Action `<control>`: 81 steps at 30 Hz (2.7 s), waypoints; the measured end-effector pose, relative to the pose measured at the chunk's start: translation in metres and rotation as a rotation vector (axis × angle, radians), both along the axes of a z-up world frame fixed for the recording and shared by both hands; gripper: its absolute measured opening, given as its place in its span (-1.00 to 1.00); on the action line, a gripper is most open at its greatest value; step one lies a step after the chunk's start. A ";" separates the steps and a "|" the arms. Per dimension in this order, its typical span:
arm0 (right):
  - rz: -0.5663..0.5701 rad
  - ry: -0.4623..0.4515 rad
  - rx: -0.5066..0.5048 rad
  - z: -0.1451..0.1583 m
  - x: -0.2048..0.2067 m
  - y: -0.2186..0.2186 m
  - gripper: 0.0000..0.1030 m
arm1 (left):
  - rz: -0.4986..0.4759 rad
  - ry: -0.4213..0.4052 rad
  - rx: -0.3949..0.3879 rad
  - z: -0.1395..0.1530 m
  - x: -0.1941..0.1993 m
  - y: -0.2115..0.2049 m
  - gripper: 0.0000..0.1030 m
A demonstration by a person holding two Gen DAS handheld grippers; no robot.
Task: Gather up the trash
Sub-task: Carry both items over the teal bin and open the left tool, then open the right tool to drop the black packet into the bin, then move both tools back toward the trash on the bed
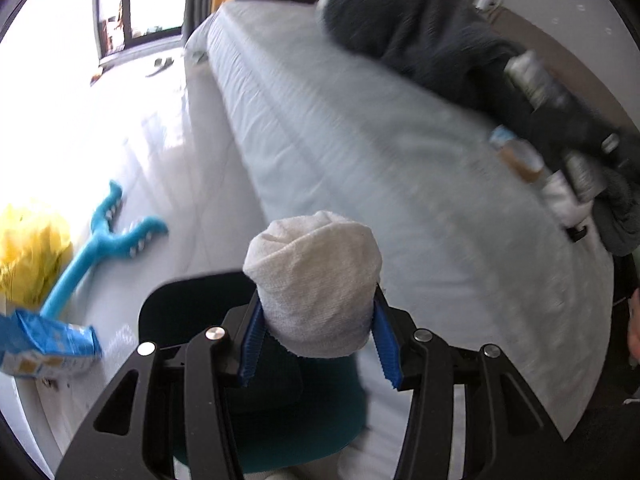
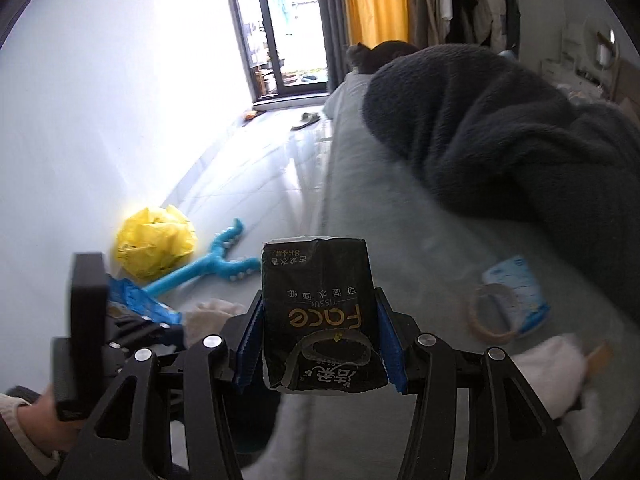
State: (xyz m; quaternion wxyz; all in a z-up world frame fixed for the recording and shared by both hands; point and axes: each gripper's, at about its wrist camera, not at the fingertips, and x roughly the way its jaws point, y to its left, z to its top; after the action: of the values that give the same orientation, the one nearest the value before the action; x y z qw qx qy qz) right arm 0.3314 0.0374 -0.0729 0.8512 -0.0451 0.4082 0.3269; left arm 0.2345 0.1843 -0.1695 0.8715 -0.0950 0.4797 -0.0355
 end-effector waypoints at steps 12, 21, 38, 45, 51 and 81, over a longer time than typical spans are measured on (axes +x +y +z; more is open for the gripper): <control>0.082 0.087 -0.055 -0.031 -0.011 0.053 0.02 | 0.073 0.215 -0.088 -0.056 -0.010 0.042 -0.01; 0.116 0.136 -0.116 -0.053 -0.013 0.077 0.02 | 0.094 0.359 -0.093 -0.085 -0.019 0.053 0.08; 0.158 0.236 -0.280 -0.120 -0.009 0.119 0.02 | 0.205 0.114 -0.043 -0.026 -0.038 0.103 0.48; 0.191 0.271 -0.324 -0.146 -0.017 0.135 0.03 | 0.231 -0.080 -0.002 0.021 -0.045 0.112 0.48; 0.251 0.319 -0.363 -0.172 -0.035 0.156 0.03 | 0.227 -0.204 -0.074 0.063 -0.049 0.113 0.51; 0.313 0.146 -0.212 -0.098 -0.047 0.151 0.63 | 0.086 -0.590 0.009 0.166 -0.067 0.055 0.81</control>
State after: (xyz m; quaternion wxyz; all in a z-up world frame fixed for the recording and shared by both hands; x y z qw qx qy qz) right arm 0.2839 0.1883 -0.1712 0.7487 -0.1737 0.4889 0.4127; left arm 0.1673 0.2393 -0.0033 0.9744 -0.0969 0.2016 -0.0226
